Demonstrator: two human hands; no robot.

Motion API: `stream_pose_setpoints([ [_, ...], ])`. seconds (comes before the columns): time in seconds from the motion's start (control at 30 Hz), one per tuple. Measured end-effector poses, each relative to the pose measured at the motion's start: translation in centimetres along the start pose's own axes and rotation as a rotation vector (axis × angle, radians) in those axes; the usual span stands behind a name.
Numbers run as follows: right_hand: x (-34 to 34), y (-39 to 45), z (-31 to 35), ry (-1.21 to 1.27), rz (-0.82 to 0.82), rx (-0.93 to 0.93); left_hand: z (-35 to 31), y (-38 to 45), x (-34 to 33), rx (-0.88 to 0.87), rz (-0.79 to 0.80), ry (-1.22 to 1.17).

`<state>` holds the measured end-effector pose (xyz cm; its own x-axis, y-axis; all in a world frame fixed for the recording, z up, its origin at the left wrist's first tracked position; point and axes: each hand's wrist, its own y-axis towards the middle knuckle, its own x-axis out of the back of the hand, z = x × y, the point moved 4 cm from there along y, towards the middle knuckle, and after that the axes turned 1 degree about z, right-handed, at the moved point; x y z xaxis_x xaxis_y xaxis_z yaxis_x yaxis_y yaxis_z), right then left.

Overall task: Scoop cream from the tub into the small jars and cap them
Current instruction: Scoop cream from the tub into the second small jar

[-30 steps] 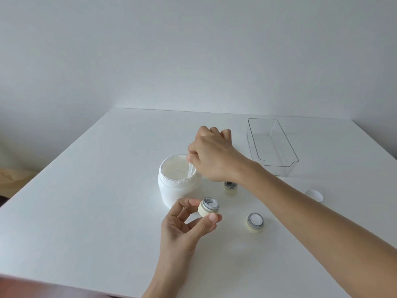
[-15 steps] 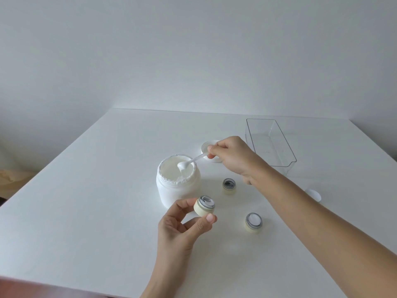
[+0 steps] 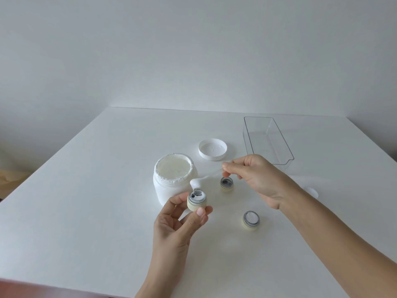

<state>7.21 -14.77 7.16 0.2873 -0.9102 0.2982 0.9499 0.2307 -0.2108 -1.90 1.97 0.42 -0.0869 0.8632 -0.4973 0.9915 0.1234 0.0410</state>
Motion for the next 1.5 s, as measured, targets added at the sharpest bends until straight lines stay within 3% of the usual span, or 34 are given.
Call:
stream_pose_setpoints([
  [0.3,-0.2,-1.4,-0.1,-0.171,-0.051,0.042,0.0,0.0,0.0,0.000,0.003,0.003],
  [0.57,1.4,-2.0,0.0,-0.181,-0.176,0.119,0.0,-0.1,-0.1,0.008,0.009,0.003],
  [0.8,1.0,-4.5,0.8,-0.238,-0.398,0.491,0.0,-0.2,-0.3,0.060,0.006,-0.059],
  [0.97,-0.2,-6.2,1.1,-0.483,-0.550,0.816,0.3,-0.2,-0.1,0.085,0.005,-0.075],
  [1.17,-0.8,-7.5,0.3,-0.734,-0.603,1.125,0.3,-0.1,-0.2,0.088,0.014,-0.096],
  [1.3,-0.2,-8.0,0.0,-0.783,-0.615,1.210,0.4,0.0,0.0,0.096,0.009,-0.103],
  [1.5,0.9,-8.5,0.2,-0.726,-0.630,1.177,0.5,0.1,0.0,0.092,-0.020,-0.116],
])
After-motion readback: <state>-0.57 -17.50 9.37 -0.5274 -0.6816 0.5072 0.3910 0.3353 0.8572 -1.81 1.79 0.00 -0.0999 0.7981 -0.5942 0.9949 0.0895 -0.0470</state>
